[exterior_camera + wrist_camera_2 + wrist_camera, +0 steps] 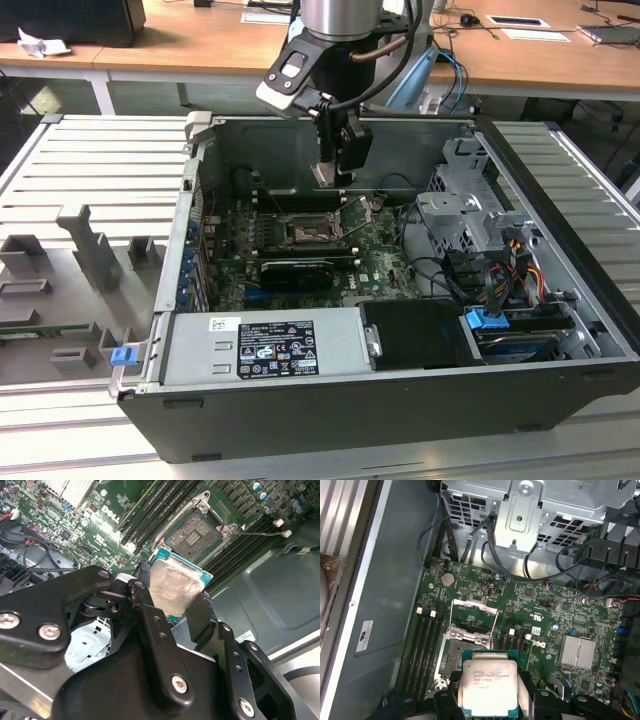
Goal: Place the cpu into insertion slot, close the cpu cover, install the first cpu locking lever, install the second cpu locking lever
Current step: 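Place the cpu into insertion slot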
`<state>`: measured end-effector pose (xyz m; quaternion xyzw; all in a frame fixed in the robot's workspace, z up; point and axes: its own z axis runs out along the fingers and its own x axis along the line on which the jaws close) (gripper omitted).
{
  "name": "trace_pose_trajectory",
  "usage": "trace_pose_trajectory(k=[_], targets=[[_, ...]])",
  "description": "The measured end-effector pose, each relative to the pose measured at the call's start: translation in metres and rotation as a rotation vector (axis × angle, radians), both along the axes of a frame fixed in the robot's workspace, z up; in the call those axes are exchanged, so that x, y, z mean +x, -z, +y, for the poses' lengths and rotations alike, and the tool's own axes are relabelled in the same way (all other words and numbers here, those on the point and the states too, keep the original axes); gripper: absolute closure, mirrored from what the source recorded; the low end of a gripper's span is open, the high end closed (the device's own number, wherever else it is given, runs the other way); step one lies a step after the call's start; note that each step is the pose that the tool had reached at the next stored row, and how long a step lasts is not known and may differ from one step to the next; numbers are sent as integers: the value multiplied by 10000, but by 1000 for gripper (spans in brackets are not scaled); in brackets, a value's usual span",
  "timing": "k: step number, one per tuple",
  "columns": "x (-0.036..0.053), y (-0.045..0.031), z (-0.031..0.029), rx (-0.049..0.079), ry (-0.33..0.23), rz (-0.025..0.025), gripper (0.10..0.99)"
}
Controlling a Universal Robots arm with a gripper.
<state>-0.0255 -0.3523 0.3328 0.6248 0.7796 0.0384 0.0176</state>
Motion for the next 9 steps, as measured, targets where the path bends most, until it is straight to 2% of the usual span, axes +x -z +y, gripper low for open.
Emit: trace_pose_trajectory(k=[9], targets=[[0, 22, 0, 0, 39, 4, 557]])
